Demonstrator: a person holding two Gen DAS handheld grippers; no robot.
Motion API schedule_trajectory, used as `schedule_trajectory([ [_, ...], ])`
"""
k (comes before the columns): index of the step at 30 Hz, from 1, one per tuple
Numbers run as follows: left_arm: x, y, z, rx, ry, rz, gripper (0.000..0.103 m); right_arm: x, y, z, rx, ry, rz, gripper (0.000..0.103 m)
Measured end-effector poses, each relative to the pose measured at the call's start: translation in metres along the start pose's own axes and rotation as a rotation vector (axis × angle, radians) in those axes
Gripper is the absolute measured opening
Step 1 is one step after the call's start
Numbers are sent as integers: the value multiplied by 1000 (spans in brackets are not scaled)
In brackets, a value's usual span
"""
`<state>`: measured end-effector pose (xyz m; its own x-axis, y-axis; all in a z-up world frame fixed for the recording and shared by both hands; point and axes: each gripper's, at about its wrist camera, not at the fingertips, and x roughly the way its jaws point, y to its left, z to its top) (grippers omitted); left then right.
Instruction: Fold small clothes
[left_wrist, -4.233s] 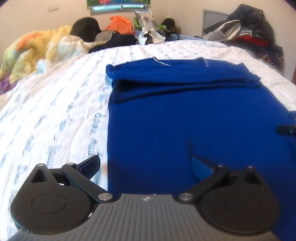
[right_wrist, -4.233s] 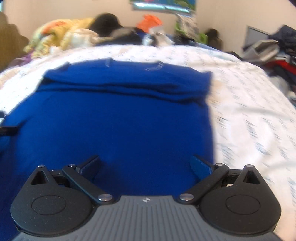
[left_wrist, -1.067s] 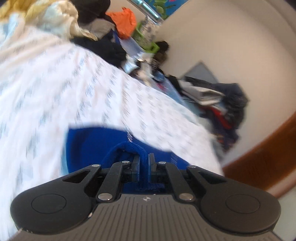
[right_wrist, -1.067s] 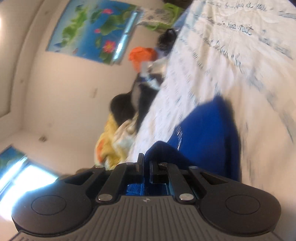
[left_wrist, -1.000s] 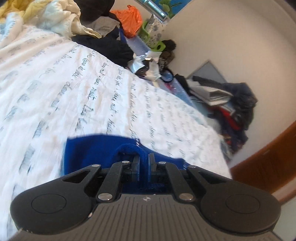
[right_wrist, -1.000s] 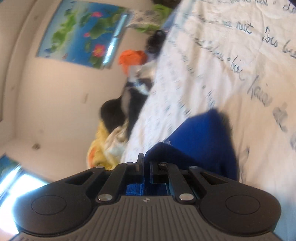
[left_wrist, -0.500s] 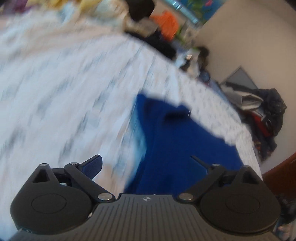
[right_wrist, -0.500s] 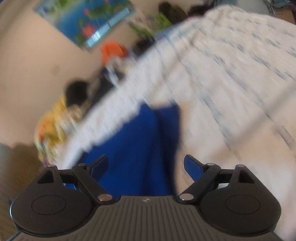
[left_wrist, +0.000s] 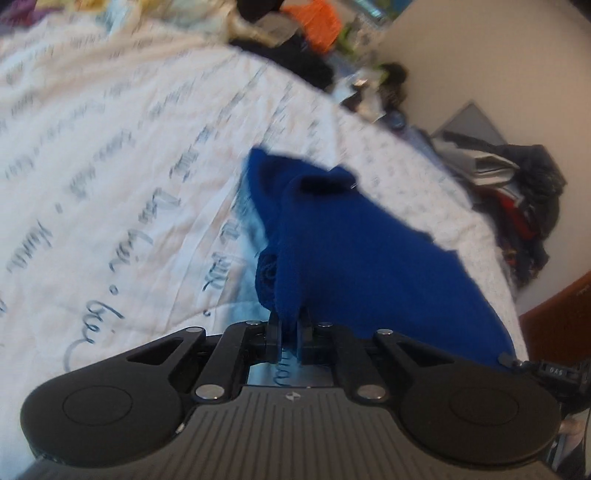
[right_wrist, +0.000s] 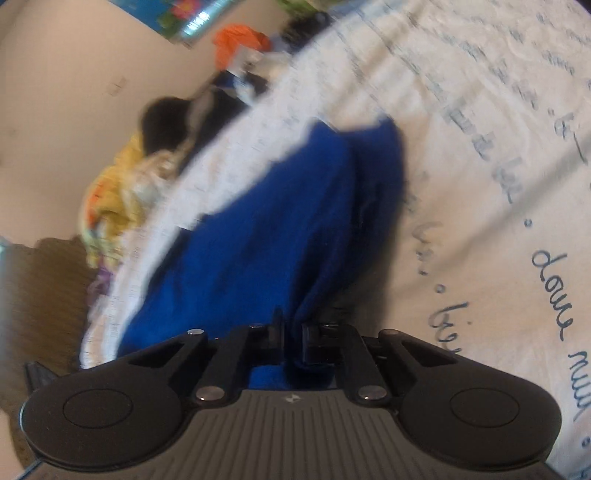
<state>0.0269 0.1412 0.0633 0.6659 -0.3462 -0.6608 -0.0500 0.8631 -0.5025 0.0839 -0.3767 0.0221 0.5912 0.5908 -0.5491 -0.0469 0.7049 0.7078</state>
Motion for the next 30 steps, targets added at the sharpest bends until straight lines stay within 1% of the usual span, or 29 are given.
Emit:
schedule_trajectory([
  [3, -51, -8, -8, 38, -25, -42, 8, -39, 22, -13, -52, -11, 68, 7],
  [4, -65, -8, -15, 57, -27, -41, 8, -49, 26, -21, -63, -4, 77, 7],
  [6, -81, -4, -36, 94, 2, -27, 9, -64, 27, -41, -70, 32, 89, 7],
  [7, -80, 2, -48, 113, 28, 7, 15, -66, 24, -53, -61, 53, 83, 11],
  [8, -76, 9, -57, 132, 43, 51, 16, -66, 22, -63, -65, 70, 53, 12],
  [9, -72, 17, -63, 133, 38, 103, 17, -64, 17, -72, -72, 89, 6, 25],
  [10, -68, 26, -63, 118, 20, 148, 19, -61, 13, -75, -77, 98, -39, 46],
  [11, -66, 30, -56, 113, 2, 168, 23, -58, 12, -72, -81, 79, -89, 52],
  [12, -65, 26, -47, 131, -34, 172, 27, -58, 13, -65, -79, 40, -113, 53],
  [13, -66, 17, -38, 164, -89, 166, 44, -59, 15, -54, -79, -9, -110, 53],
  [14, -65, 5, -27, 214, -155, 155, 76, -58, 18, -40, -94, -63, -85, 56],
  [15, -59, -8, -19, 268, -212, 156, 92, -54, 22, -28, -125, -110, -55, 60],
  [16, -48, -23, -12, 324, -262, 171, 100, -46, 27, -15, -164, -151, -45, 61],
  [17, -31, -35, -5, 382, -273, 184, 92, -34, 32, -3, -196, -160, -62, 61],
  [18, -8, -48, 2, 437, -250, 199, 90, -16, 36, 10, -226, -147, -101, 60],
  [20, 36, -64, 14, 495, -195, 229, 68, 25, 42, 31, -264, -104, -167, 60],
  [21, 57, -68, 19, 507, -158, 241, 67, 43, 43, 39, -290, -73, -190, 58],
  [22, 78, -70, 24, 514, -116, 256, 64, 61, 43, 44, -312, -49, -235, 56],
  [23, 99, -68, 26, 522, -73, 272, 45, 75, 43, 45, -328, -28, -287, 51],
  [24, 113, -68, 29, 524, -40, 285, 27, 85, 41, 44, -343, -7, -305, 34],
  [25, 123, -63, 31, 511, -17, 282, 8, 92, 37, 40, -362, -1, -300, 10],
  [27, 115, -59, 40, 463, -84, 263, 6, 87, 39, 38, -361, -14, -267, 8],
  [28, 108, -56, 46, 447, -125, 252, 6, 78, 40, 39, -355, -45, -237, 8],
  [29, 103, -54, 52, 435, -143, 232, 7, 65, 39, 41, -338, -91, -202, 8],
  [30, 108, -51, 55, 424, -134, 236, 7, 58, 34, 45, -312, -122, -191, 8],
])
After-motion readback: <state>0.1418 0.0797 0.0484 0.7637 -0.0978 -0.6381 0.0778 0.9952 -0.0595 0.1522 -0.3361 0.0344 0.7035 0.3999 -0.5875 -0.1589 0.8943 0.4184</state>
